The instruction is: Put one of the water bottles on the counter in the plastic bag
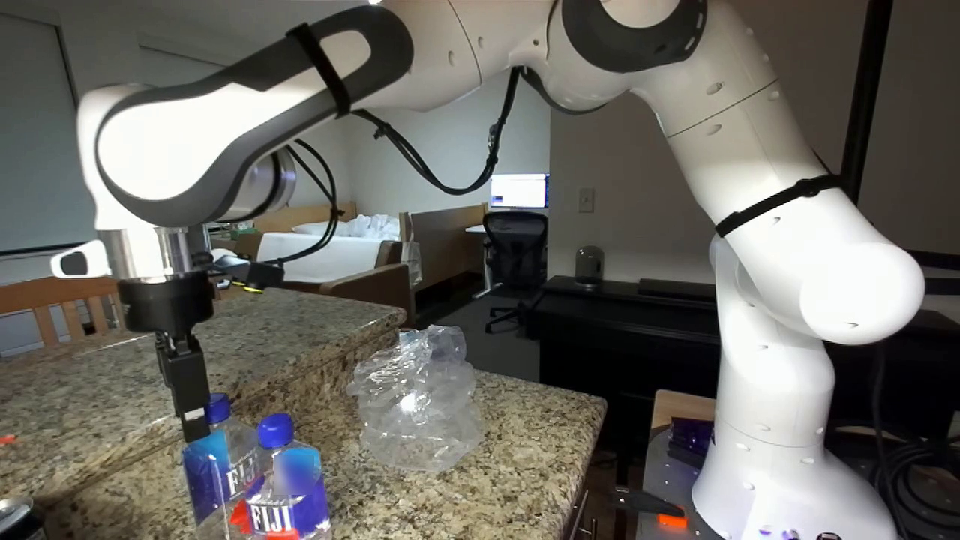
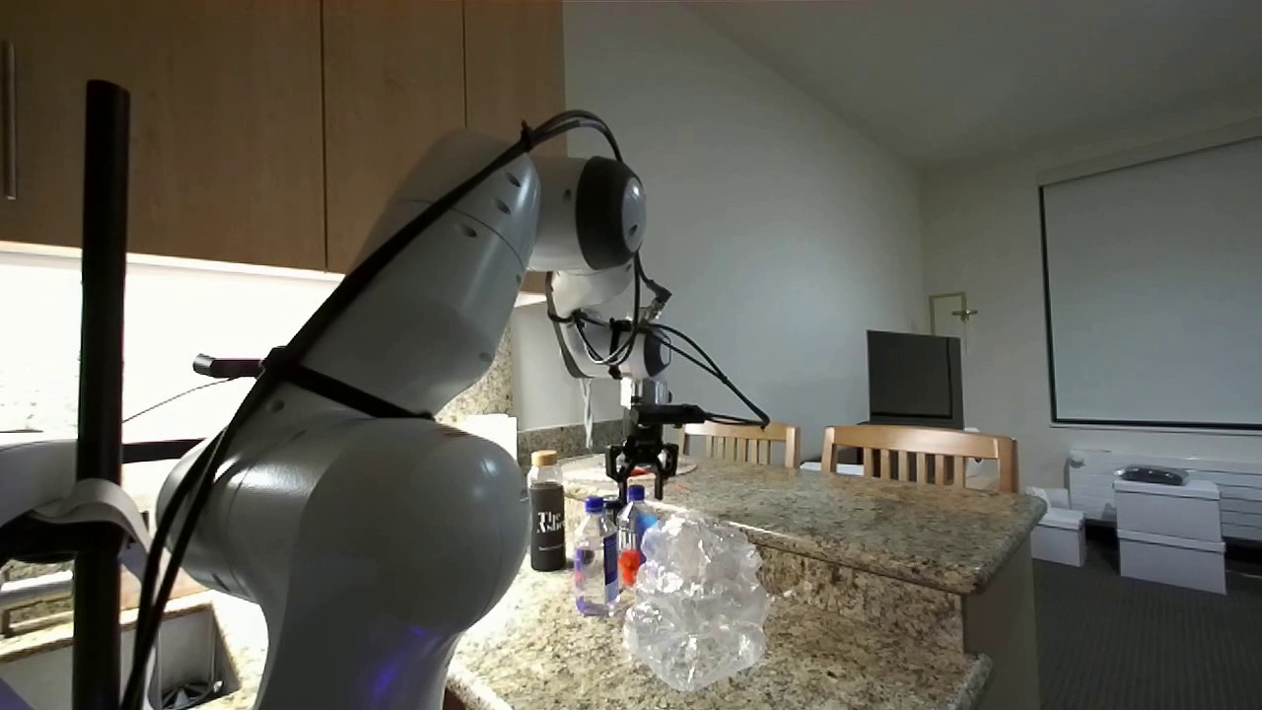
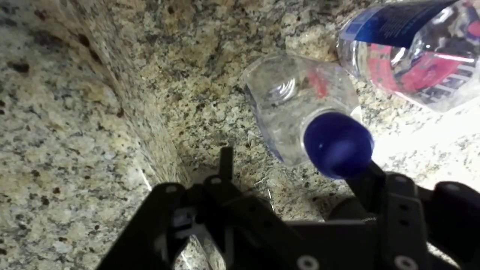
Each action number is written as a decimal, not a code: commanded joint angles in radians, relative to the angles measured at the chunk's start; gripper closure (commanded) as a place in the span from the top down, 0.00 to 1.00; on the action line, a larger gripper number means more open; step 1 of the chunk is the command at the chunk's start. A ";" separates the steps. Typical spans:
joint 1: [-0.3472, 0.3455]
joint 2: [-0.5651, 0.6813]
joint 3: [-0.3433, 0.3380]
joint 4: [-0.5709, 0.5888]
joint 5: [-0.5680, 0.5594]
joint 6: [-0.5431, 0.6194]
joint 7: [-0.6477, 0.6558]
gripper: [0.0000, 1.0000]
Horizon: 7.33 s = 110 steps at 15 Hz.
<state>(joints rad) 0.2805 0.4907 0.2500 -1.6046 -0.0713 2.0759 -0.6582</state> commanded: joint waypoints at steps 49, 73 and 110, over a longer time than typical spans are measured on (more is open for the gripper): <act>-0.061 -0.123 0.048 -0.068 0.089 -0.152 -0.011 0.16; -0.103 -0.356 -0.041 -0.055 0.050 -0.310 0.056 0.15; -0.154 -0.773 -0.223 -0.608 0.145 -0.297 0.109 0.15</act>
<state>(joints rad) 0.1312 -0.2379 0.0231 -2.1556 0.0772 1.7561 -0.5711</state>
